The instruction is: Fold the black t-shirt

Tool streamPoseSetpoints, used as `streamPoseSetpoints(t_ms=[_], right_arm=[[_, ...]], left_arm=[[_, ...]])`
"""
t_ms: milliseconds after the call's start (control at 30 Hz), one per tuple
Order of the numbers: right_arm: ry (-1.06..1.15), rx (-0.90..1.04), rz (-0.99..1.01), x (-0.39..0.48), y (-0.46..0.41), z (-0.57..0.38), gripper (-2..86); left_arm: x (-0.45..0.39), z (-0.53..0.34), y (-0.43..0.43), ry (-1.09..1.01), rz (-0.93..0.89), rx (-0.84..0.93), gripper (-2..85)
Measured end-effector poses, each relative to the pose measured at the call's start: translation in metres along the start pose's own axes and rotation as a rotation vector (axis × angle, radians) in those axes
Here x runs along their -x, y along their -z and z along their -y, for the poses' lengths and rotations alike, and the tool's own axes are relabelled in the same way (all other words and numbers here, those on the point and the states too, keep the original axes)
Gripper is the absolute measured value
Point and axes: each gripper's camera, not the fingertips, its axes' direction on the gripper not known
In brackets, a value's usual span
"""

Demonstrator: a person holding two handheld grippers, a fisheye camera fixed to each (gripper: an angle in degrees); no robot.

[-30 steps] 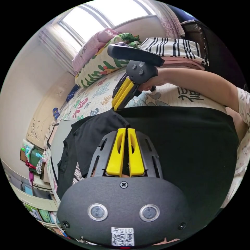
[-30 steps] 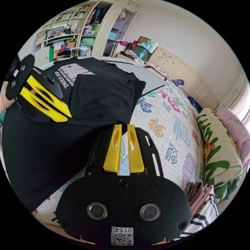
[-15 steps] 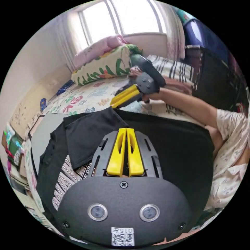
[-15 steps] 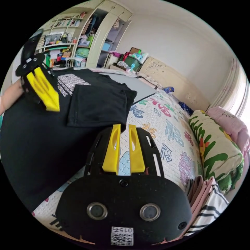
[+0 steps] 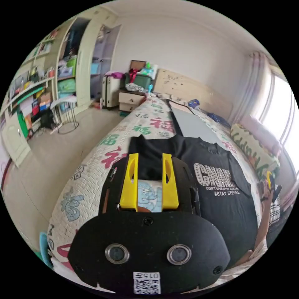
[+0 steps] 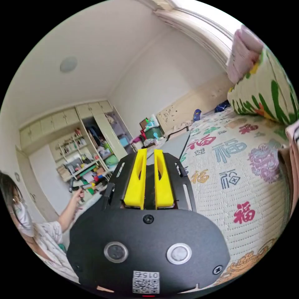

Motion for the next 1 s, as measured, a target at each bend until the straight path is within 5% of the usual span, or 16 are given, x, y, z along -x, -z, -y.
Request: streamPoseSetpoints(t_ms=[100,433,633,900,1000], right_arm=[[0.169,0.133,-0.094,0.061,-0.073,-0.011,6.3],[0.361,0.636,0.163,0.228,-0.407,-0.129,5.8],[0.572,0.832,0.102,0.327,-0.602,-0.266,5.7],[0.655,1.026,-0.002,0.394,-0.788,-0.383,16.2],[0.619,1.040,-0.105,0.384,-0.833,-0.413,11.4]], left_arm=[[0.033,0.031,-0.022,0.108,-0.102,0.085,13.2],[-0.019,0.122,-0.009,0.132,-0.411,0.177,1.0],[-0.081,0.159,0.029,0.053,-0.383,0.223,-0.1],[-0.119,0.169,0.073,0.075,-0.512,0.217,-0.2],[-0.139,0.166,0.088,0.044,-0.517,0.229,-0.2]])
